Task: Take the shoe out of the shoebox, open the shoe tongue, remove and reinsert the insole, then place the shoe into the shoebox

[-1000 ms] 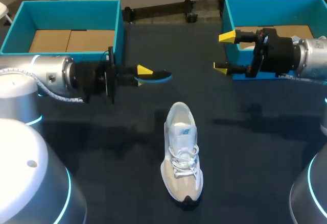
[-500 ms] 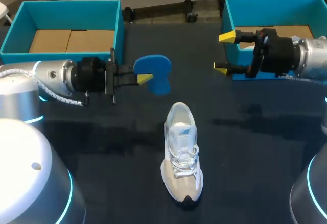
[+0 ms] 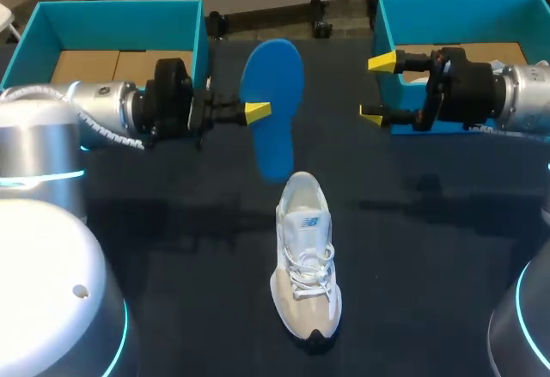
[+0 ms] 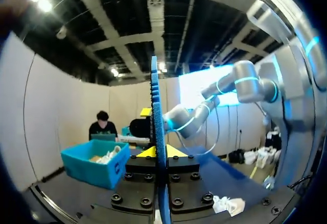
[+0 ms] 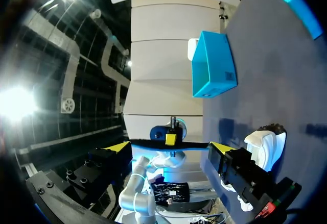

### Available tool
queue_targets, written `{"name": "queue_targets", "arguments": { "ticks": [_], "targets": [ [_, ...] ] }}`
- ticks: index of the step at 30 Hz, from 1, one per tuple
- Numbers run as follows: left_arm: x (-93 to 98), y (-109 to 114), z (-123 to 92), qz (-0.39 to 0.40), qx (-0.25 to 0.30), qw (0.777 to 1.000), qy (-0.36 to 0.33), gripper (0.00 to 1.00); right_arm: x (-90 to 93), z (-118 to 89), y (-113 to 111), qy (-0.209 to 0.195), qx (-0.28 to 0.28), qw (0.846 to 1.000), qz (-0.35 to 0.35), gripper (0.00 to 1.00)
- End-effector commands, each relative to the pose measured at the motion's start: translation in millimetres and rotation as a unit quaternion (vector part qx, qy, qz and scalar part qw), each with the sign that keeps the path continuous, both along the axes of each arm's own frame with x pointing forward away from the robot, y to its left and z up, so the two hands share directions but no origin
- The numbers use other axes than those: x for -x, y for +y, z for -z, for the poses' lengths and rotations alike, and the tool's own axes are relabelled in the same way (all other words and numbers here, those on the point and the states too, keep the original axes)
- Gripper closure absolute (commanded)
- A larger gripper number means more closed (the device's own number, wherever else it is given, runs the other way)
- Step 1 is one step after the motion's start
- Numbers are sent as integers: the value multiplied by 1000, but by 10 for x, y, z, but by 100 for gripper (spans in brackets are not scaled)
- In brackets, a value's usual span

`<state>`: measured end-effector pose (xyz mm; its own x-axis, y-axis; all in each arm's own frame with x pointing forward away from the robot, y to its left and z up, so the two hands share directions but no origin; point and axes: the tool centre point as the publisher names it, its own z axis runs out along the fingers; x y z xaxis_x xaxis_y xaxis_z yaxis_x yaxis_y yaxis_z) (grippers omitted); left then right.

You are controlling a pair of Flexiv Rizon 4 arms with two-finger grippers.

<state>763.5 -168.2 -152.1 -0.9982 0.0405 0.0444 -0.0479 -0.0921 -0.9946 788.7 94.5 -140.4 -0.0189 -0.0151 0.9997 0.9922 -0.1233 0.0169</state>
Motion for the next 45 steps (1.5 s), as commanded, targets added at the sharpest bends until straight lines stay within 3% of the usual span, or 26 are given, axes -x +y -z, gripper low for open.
{"name": "queue_targets", "arguments": {
  "ticks": [1, 6, 12, 16, 21, 28, 35, 45],
  "targets": [
    [-64, -33, 3, 3, -35, 913, 407, 100, 6, 3, 7, 0, 0, 1000, 1, 0],
    [-155, -19, -34, 12, -23, 869, 495, 100, 6, 3, 7, 0, 0, 1000, 1, 0],
    [-260, -47, -88, 7, -4, 839, 544, 100, 6, 3, 7, 0, 0, 1000, 1, 0],
    [-302, -77, -89, 9, 7, 801, 598, 100, 6, 3, 7, 0, 0, 1000, 1, 0],
    [-317, -92, -55, 13, 14, 775, 632, 100, 6, 3, 7, 0, 0, 1000, 1, 0],
    [-281, -60, -75, 30, 19, 747, 664, 100, 6, 3, 7, 0, 0, 1000, 1, 0],
    [-377, -104, -19, 15, 26, 742, 670, 100, 6, 3, 7, 0, 0, 1000, 1, 0],
    [-486, -161, 73, 1, 29, 736, 676, 100, -91, -269, 2, 17, 164, 985, -50, 0]
  ]
}}
